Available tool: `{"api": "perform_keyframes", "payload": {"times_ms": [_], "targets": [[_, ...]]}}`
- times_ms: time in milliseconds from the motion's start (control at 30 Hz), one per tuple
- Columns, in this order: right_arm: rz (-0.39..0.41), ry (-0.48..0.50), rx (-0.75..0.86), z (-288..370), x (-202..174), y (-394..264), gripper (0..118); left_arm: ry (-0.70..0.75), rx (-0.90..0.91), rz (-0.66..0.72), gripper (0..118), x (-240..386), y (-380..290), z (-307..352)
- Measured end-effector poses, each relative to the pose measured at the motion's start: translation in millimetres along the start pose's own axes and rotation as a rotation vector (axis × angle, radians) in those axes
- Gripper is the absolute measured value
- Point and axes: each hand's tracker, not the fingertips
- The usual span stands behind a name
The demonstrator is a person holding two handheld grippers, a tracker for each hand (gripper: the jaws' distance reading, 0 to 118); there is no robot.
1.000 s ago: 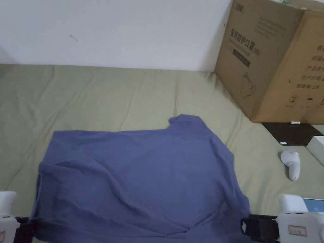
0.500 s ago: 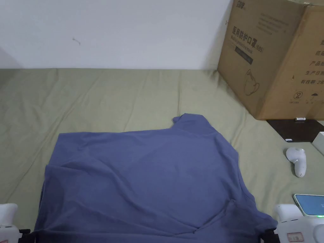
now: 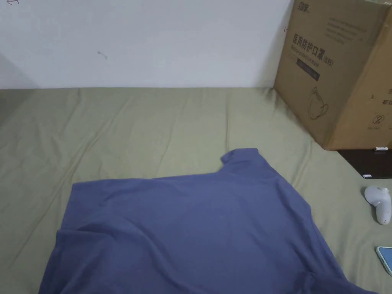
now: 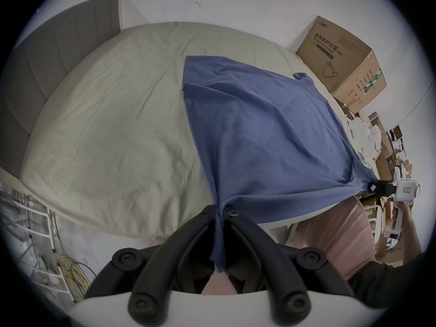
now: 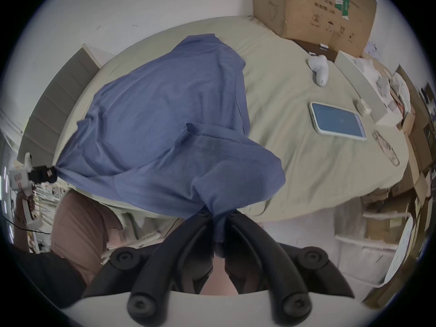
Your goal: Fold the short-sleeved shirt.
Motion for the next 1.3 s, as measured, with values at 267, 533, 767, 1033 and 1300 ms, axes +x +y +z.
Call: {"api": "perform_keyframes", "payload": {"times_ms": [267,533,767,1033,1300], "targets": [[-0.066,0.096,0.007,13.8,-16.0,77.8,6,-0.03,-0.02,0.042,4,-10.8,57.5,-13.5],[-0.138,0.11,-0.098,-88.5,-6.8,217.0,6,-0.011,-0.104,0.029,4,-17.7,175.4,-109.5],[-0.151,-0.049,0.021,-150.9,-22.8,233.7,40,0.018,-0.063,0.142,44,-23.9,197.9,-152.4],[-0.217,-0.008,0.408,-76.1,-21.6,185.7,118,0.006,0.181,0.063,112,-13.2,167.8,-89.9],[-0.005,0.039,0.832,33.1,-84.0,79.0,86,0.035,0.651,-0.196,12,42.1,62.5,2.1]]}}
